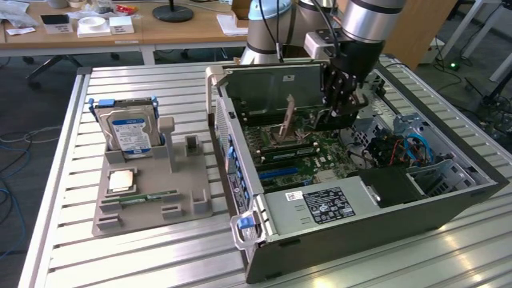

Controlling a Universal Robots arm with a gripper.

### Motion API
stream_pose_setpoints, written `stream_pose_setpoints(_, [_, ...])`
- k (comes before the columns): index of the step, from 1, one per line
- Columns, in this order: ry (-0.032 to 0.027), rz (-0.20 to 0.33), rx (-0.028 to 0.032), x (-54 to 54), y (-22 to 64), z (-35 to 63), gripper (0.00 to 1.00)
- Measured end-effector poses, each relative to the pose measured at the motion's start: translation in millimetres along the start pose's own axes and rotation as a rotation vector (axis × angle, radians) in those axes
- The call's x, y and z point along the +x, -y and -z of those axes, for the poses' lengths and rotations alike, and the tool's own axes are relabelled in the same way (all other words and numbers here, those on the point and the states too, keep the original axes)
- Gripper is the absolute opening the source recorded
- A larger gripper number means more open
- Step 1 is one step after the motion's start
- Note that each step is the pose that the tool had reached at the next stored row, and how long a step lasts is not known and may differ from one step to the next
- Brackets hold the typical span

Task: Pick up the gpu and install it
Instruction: 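Insert the gpu into the slot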

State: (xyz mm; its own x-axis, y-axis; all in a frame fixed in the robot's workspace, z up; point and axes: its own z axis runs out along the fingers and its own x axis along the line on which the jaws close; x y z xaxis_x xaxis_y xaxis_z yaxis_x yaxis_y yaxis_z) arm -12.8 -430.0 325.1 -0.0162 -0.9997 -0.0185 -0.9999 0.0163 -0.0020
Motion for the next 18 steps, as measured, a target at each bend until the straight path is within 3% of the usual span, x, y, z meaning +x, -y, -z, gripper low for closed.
stream_pose_setpoints(4, [0.0001,0.0,0.0032,0.5,-3.5,-0.2,0.26])
stream_pose_setpoints(10, [0.0,0.0,0.0173,1.7,-8.3,-1.2,0.26])
stream_pose_setpoints(18, [0.0003,0.0,0.0185,7.2,-9.6,-2.3,0.26])
